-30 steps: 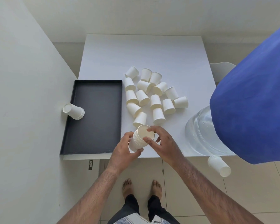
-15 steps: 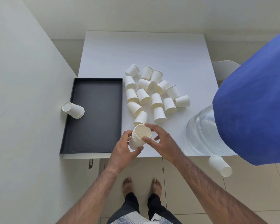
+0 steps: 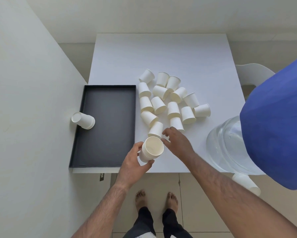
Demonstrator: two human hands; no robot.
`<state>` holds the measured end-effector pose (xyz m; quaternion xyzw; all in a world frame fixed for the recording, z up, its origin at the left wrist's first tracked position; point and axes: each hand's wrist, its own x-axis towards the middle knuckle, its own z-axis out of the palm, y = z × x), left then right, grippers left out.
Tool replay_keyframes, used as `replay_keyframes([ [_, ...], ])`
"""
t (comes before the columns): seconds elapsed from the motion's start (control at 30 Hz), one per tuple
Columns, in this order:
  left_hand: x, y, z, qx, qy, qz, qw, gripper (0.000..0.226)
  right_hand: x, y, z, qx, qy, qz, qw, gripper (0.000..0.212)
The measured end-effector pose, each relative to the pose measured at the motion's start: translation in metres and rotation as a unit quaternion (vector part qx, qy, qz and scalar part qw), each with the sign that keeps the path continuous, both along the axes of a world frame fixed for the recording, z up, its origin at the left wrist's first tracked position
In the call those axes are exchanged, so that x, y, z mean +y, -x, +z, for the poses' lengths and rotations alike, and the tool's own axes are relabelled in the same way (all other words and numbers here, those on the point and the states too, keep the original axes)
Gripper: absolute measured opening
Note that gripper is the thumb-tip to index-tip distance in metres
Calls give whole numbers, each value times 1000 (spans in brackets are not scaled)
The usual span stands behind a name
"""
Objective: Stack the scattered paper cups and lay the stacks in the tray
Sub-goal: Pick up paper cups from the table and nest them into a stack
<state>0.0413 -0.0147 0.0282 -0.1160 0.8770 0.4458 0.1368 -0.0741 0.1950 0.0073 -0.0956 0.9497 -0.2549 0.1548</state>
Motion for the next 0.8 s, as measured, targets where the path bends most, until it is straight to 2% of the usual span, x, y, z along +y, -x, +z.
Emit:
replay_keyframes([
  [0.2,-9,-2,-3,1,-8,23,1000,77,-23,20,-10,56,-143,98,983,55],
  [0.47,-18,-2,-1,-4,-19,32,999,74,-29,34,-10,44,-171,141,974,44],
  [0.6,-19,1,2,-4,-21,36,999,71,-27,35,-2,73,-188,142,969,30],
  [0.8,-17,4,6,3,-24,36,999,71,-11,34,15,104,-157,44,981,20],
])
